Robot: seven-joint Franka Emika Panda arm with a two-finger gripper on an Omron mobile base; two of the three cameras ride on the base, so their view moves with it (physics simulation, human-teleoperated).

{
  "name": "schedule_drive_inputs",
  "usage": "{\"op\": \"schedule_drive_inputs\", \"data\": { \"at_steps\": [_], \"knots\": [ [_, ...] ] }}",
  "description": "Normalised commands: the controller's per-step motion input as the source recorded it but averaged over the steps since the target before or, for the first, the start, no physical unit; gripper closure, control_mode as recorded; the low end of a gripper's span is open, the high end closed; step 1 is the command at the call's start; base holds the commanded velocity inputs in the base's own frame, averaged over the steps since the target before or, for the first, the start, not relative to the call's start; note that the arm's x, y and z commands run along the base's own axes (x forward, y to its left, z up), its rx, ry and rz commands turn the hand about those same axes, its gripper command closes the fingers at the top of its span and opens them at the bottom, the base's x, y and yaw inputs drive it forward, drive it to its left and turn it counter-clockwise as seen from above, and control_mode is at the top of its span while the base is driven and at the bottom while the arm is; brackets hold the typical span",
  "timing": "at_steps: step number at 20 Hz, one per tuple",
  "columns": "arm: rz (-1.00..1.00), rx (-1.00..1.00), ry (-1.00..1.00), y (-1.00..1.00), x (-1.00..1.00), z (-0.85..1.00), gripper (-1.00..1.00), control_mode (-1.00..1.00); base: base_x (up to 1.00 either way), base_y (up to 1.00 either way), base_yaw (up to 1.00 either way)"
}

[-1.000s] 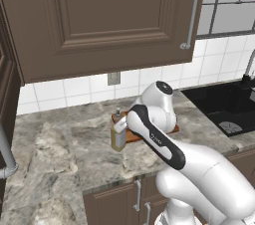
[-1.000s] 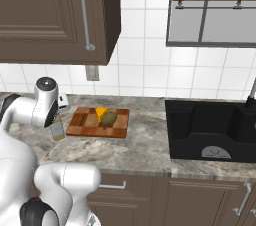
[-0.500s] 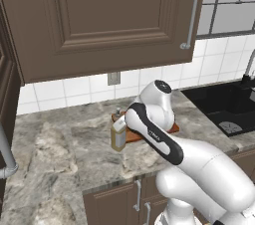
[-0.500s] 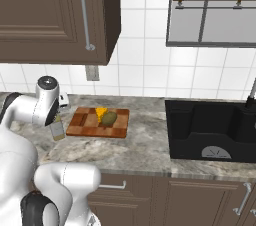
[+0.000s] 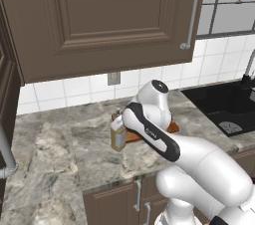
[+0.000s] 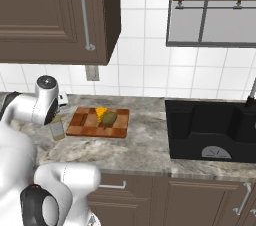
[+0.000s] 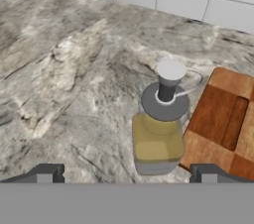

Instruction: Retrieve the reheated potato from the microwave, then place the potato, cheese, and condiment on the cutting board.

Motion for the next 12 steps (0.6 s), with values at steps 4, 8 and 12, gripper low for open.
{"op": "schedule_drive_inputs", "data": {
  "at_steps": [4,8,12],
  "knots": [
    [-0.02,0.0,0.0,0.0,0.08,-0.02,-1.0,-1.0,0.0,0.0,0.0],
    [-0.03,0.0,0.0,0.01,0.06,-0.03,-1.0,-1.0,0.0,0.0,0.0],
    [-0.03,0.0,0.0,0.05,0.06,-0.07,-1.0,-1.0,0.0,0.0,0.0]
  ]
}}
